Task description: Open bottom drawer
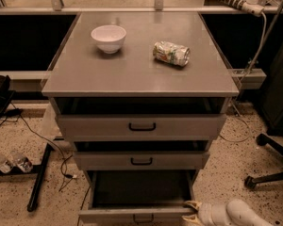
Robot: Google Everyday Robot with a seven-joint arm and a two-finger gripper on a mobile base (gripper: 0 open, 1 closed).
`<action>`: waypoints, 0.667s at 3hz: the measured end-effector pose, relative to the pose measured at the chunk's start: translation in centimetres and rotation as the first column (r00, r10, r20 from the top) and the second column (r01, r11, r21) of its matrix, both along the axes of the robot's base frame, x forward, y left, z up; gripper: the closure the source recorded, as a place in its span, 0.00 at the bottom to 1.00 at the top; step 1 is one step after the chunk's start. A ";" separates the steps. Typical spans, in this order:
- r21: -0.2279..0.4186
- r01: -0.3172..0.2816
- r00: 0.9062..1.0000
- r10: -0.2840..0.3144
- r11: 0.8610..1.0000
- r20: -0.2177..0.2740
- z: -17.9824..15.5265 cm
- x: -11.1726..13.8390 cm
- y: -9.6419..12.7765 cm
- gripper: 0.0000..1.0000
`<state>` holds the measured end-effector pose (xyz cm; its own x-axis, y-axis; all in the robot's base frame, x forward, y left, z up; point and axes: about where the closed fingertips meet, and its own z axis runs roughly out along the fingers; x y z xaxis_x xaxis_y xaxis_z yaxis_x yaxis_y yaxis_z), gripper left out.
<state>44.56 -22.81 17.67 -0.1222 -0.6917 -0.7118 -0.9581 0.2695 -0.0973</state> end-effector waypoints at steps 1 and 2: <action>0.000 0.000 1.000 0.000 1.000 0.000 0.4 0.1 0.0 0.84; -0.006 -0.017 1.000 0.017 1.000 0.002 0.5 -1.2 -0.5 1.00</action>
Offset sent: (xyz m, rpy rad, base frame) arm -0.1755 -0.0770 -0.0034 0.0150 0.0308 -0.0498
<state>43.36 -23.26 18.18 -0.1092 -0.6981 -0.7076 -0.9622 0.2529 -0.1010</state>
